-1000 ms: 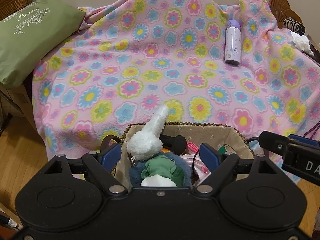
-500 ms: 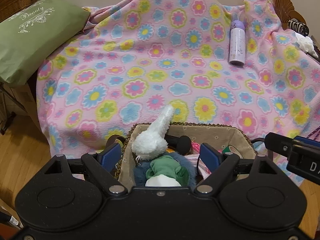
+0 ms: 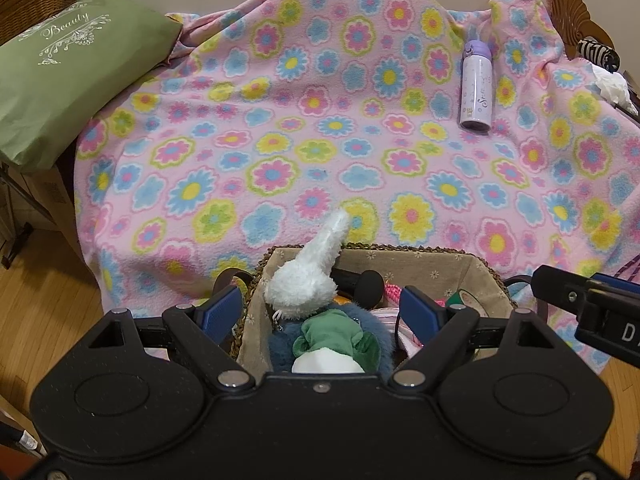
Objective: Organize soft objects
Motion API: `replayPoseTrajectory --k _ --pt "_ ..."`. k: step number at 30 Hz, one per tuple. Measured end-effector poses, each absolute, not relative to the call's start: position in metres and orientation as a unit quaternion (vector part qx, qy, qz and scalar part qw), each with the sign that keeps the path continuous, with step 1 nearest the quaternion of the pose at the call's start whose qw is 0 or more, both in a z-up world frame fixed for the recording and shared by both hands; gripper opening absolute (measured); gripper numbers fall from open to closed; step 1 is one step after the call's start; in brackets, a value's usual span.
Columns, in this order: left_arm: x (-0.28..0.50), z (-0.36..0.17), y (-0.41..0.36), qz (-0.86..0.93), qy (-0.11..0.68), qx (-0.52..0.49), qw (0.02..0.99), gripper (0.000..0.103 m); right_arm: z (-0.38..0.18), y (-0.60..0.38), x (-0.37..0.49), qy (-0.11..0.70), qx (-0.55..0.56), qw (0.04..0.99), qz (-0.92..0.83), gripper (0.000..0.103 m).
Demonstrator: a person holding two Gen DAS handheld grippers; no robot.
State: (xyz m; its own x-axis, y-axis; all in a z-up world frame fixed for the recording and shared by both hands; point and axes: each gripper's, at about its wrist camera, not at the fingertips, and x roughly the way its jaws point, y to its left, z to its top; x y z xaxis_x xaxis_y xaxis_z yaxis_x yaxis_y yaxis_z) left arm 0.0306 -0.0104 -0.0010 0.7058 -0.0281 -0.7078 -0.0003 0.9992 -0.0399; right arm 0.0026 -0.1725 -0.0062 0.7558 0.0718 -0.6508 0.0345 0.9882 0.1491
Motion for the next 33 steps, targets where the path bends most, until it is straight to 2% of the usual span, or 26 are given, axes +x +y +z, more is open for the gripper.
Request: replayPoseTrajectory --k 33 --pt "0.0306 -0.0031 -0.0113 -0.001 0.387 -0.02 0.922 0.082 -0.0081 -0.1722 0.0021 0.352 0.077 0.933 0.009 0.065"
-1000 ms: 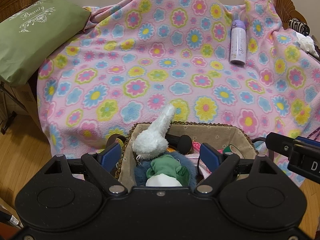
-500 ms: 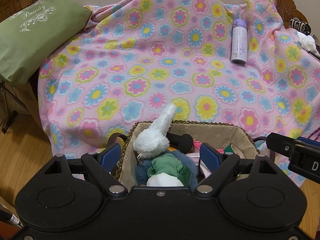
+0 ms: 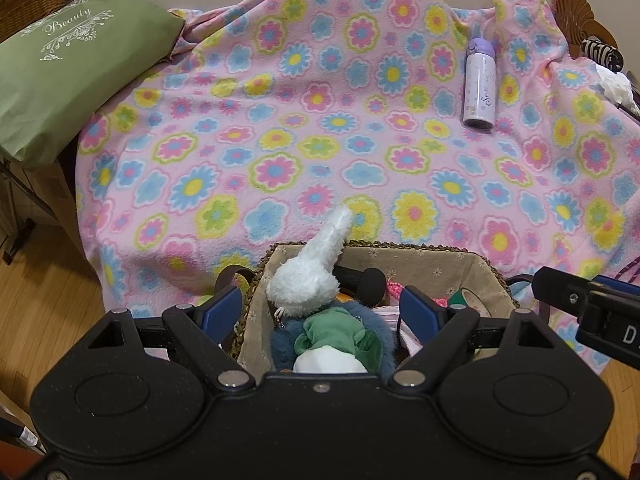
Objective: Organize soft objects
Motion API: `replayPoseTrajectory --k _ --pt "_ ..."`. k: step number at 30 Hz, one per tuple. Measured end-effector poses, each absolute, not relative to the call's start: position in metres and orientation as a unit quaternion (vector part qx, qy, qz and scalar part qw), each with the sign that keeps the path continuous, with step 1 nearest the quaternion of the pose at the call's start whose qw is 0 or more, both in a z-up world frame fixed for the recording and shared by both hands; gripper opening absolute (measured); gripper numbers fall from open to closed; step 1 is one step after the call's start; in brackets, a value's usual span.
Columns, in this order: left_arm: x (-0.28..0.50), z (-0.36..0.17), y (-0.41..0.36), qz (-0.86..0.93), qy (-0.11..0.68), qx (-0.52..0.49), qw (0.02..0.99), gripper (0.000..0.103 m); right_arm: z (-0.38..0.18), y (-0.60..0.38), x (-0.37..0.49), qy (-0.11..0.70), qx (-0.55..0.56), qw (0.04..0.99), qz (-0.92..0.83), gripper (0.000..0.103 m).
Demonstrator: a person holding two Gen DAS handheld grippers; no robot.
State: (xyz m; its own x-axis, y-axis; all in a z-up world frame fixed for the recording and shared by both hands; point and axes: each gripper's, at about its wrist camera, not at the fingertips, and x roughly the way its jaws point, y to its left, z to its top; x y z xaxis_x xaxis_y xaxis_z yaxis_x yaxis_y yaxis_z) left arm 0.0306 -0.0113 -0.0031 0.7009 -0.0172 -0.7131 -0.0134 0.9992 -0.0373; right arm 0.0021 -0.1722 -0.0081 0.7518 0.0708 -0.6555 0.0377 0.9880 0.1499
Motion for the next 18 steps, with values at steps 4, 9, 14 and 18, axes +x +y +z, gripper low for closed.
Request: replayPoseTrajectory --k 4,9,14,18 --pt "0.0308 -0.0031 -0.0124 0.0 0.387 -0.02 0.922 0.082 -0.008 -0.1723 0.0026 0.352 0.077 0.933 0.009 0.065" --pt "0.031 -0.0025 -0.0135 0.001 0.386 -0.02 0.922 0.082 -0.0081 -0.1721 0.0021 0.353 0.077 0.933 0.009 0.066" --pt "0.0309 -0.0019 -0.015 0.0 0.385 -0.019 0.923 0.082 -0.0085 -0.1711 0.0027 0.353 0.078 0.932 0.009 0.066" --pt "0.0301 -0.0008 -0.0164 -0.003 0.383 -0.018 0.924 0.082 -0.0103 -0.1695 0.0015 0.355 0.079 0.932 0.008 0.066"
